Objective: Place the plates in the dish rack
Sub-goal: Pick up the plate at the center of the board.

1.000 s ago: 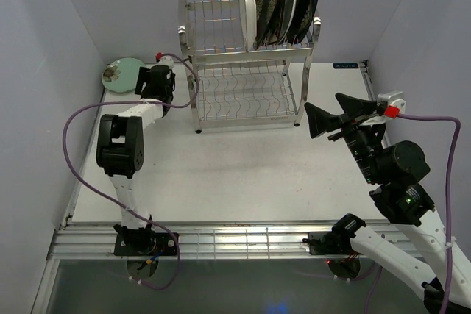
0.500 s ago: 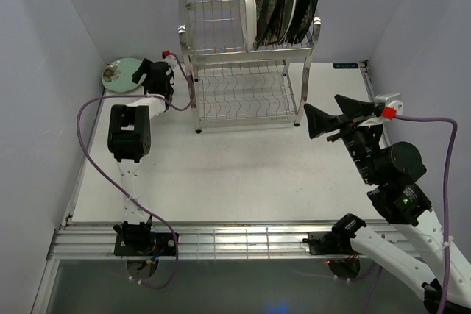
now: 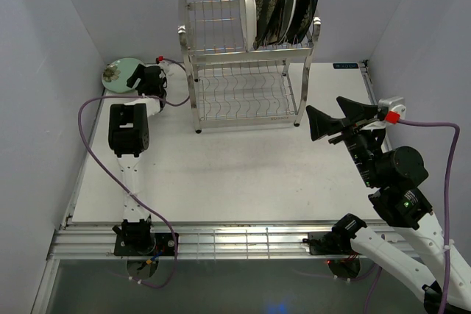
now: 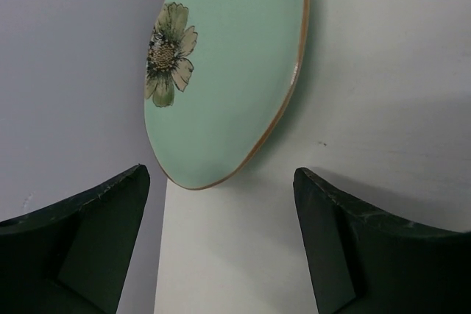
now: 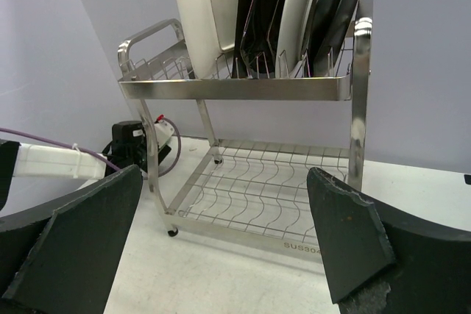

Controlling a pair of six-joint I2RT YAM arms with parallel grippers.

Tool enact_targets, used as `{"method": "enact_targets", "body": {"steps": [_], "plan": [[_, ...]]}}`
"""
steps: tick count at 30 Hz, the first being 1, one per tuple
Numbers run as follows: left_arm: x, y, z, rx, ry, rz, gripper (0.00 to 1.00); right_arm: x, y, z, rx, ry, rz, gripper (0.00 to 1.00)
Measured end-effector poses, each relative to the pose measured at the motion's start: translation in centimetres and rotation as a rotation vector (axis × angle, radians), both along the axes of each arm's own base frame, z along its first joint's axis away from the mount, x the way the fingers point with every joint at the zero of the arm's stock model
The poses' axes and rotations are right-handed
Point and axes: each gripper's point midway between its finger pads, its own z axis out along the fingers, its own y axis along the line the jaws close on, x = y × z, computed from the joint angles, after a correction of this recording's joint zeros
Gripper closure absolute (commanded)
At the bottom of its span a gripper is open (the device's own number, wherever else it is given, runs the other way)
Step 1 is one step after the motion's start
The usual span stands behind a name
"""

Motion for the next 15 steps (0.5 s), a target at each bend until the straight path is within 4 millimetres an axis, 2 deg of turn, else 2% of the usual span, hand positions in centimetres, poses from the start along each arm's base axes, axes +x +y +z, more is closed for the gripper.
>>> {"method": "enact_targets", "body": {"steps": [3, 6, 15], "plan": [[-0.2, 0.3, -1.6, 0.014, 0.039, -0.001, 0.12, -0.1, 0.0, 0.1, 0.002, -0.002, 0.001, 0.02], [0.2, 0.4, -1.4, 0.016, 0.031, 0.000, 0.19, -0.2, -0.1, 0.1, 0.006, -0.004, 0.002, 0.02], [1.9, 0.9, -1.9, 0.039, -0.001, 0.012, 0.20, -0.2, -0.2, -0.1, 0.010, -0.006, 0.002, 0.02]]}}
